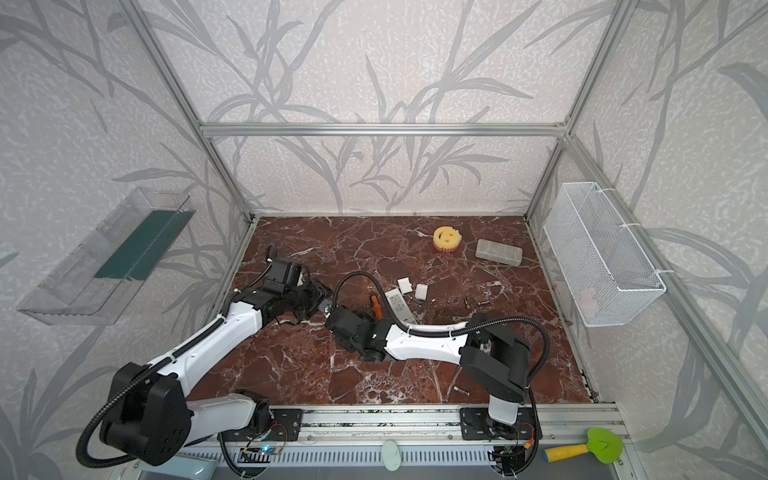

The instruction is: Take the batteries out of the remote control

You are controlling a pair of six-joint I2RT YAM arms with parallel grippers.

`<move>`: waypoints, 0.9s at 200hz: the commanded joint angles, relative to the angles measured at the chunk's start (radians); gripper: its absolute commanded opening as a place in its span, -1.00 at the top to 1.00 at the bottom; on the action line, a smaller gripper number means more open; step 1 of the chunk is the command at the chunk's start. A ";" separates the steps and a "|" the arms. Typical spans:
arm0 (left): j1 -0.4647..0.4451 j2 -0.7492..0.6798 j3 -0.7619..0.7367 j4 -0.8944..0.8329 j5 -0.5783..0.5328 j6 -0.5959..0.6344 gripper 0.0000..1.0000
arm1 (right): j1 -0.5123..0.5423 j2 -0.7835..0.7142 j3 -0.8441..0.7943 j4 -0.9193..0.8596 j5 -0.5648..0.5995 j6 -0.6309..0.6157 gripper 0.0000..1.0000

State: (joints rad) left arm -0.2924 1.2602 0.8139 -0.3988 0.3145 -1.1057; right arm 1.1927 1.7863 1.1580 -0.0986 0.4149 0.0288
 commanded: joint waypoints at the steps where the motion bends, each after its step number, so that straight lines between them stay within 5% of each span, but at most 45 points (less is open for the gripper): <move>1: 0.002 0.007 -0.018 0.046 0.035 -0.065 0.00 | 0.023 0.008 0.037 -0.009 0.122 -0.094 1.00; 33: 0.010 -0.005 -0.032 0.066 0.047 -0.065 0.39 | 0.028 -0.004 0.034 -0.007 0.163 -0.091 0.93; 63: 0.019 -0.020 -0.033 0.135 0.073 0.066 0.82 | 0.027 -0.105 -0.002 -0.003 0.138 -0.015 0.08; 82: 0.024 -0.033 -0.053 0.215 0.085 0.139 0.91 | 0.016 -0.221 -0.035 -0.016 0.097 0.094 -0.20; 119: 0.042 -0.064 -0.172 0.532 0.141 0.188 0.97 | -0.131 -0.388 -0.158 0.073 -0.212 0.459 -0.27; 180: 0.061 -0.065 -0.296 1.051 0.331 0.120 1.00 | -0.294 -0.310 -0.263 0.361 -0.523 0.817 -0.28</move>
State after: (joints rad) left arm -0.2398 1.2133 0.5259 0.3428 0.5308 -0.9611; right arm 0.9428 1.4330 0.9588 0.0784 0.0711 0.6235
